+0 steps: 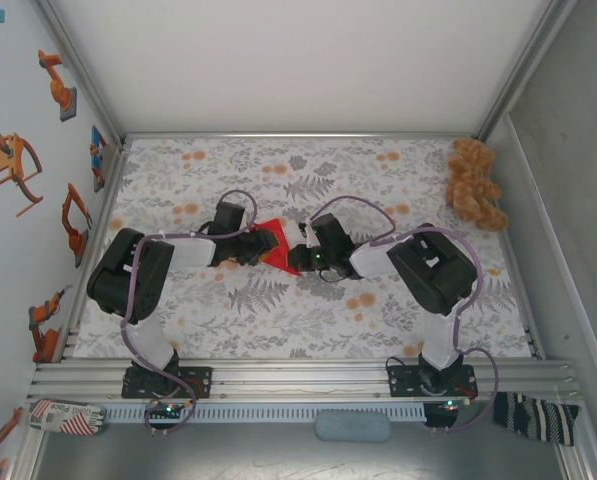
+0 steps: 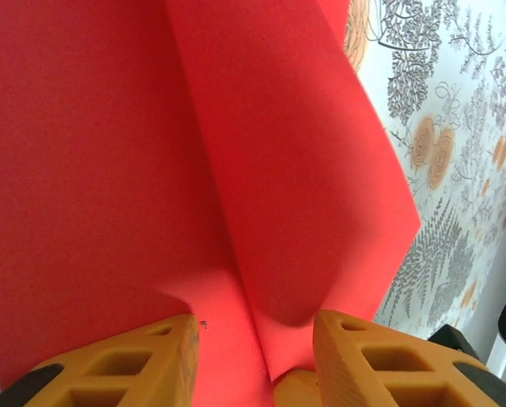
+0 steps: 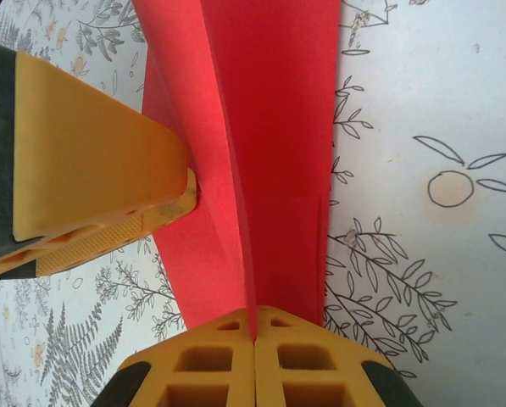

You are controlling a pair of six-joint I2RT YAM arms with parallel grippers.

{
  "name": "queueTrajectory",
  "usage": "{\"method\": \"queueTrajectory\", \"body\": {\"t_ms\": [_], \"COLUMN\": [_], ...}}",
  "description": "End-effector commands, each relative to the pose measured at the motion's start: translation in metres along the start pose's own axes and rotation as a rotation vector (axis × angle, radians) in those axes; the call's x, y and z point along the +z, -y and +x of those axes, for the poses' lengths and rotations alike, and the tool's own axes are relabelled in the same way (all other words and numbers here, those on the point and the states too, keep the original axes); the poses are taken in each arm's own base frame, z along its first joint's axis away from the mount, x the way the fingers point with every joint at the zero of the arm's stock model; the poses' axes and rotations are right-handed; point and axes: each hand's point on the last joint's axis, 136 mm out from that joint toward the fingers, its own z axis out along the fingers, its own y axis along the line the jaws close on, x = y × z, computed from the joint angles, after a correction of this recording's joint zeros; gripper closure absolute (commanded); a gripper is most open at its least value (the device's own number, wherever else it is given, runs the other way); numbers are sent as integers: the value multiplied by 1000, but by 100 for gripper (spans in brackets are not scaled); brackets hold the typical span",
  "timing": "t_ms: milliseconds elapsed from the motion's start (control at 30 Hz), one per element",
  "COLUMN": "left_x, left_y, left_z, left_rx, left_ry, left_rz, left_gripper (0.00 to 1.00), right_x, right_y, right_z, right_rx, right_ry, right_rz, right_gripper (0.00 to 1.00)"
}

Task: Fold a paper plane with a square sheet of paper (pick it up from the middle)
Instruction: Fourth fold the wing at the center of the table.

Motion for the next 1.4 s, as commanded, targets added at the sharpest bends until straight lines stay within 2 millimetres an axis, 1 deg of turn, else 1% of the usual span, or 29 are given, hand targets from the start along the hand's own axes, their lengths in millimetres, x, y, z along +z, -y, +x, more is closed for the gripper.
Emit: {"method": "queueTrajectory", "body": {"t_ms": [0, 100, 200, 267, 333, 400, 467, 533, 633, 733, 933, 1367], "left_x": [2, 2, 2, -4, -13, -27, -38, -44, -41, -30, -9, 3], "left_y": [-19, -25, -20, -9, 9, 33, 50, 60, 66, 66, 65, 44], "left_z": [1, 2, 1, -3, -11, -20, -23, -25, -20, -18, -16, -15], "left_rx": [-11, -17, -5, 18, 51, 100, 137, 159, 162, 144, 107, 82], "left_ry": [-10, -15, -19, -6, 17, 56, 82, 97, 78, 45, -16, -31], "left_rz": [-98, -132, -115, -80, -27, 35, 80, 117, 177, 209, 238, 195], "left_gripper": [61, 62, 63, 62, 61, 60, 60, 60, 65, 72, 80, 84], "right_x": [10, 10, 11, 12, 13, 13, 13, 12, 14, 15, 14, 13], "right_y": [25, 23, 25, 29, 33, 38, 41, 44, 46, 48, 50, 50], "right_z": [35, 36, 39, 42, 44, 47, 49, 50, 52, 52, 52, 53], "right_rx": [86, 90, 94, 103, 111, 118, 124, 128, 137, 146, 159, 167], "right_ry": [-125, -139, -158, -167, -179, -193, -202, -208, -215, -220, -227, -240], "right_rz": [49, 27, 23, 33, 46, 67, 85, 97, 102, 97, 91, 83], "right_gripper": [93, 93, 93, 93, 93, 93, 93, 93, 93, 93, 93, 92]}}
